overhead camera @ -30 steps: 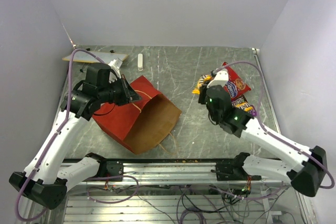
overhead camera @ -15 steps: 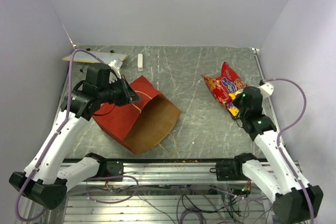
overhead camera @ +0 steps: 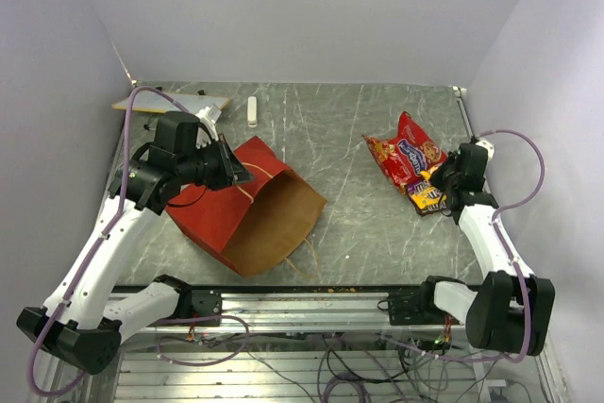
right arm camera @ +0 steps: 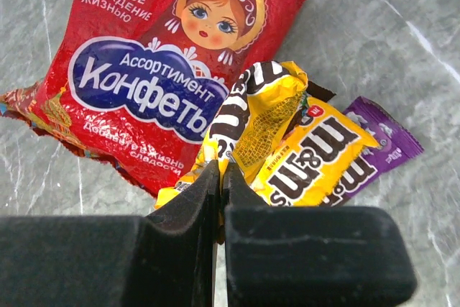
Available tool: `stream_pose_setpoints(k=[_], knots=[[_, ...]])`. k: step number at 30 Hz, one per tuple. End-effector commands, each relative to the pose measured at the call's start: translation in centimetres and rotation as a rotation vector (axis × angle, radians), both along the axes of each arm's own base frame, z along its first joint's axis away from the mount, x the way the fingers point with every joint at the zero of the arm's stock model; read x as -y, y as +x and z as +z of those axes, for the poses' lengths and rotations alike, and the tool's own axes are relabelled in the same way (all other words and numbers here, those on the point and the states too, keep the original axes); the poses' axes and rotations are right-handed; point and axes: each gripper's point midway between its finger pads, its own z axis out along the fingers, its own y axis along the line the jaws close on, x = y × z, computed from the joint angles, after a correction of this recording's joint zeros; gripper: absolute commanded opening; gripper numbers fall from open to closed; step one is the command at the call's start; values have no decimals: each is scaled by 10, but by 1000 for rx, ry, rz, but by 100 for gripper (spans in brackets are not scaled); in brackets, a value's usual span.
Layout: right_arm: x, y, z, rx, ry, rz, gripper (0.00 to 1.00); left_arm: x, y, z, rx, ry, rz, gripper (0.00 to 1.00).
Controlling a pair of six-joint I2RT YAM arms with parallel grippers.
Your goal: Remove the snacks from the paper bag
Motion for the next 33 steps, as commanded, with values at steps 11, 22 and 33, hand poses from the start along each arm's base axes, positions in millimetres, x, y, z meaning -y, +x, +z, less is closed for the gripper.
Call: stream_pose_setpoints(k=[11, 22, 33], knots=[[-17, 0, -27, 27, 128, 45, 20, -4, -2, 12, 36, -7, 6, 7], [-21, -27, 4, 37, 46, 119, 46, 0, -4, 9, 22, -32, -4, 7], [-136, -55, -5, 12, 411, 405, 48, 7, -7, 1, -8, -78, -16, 7]])
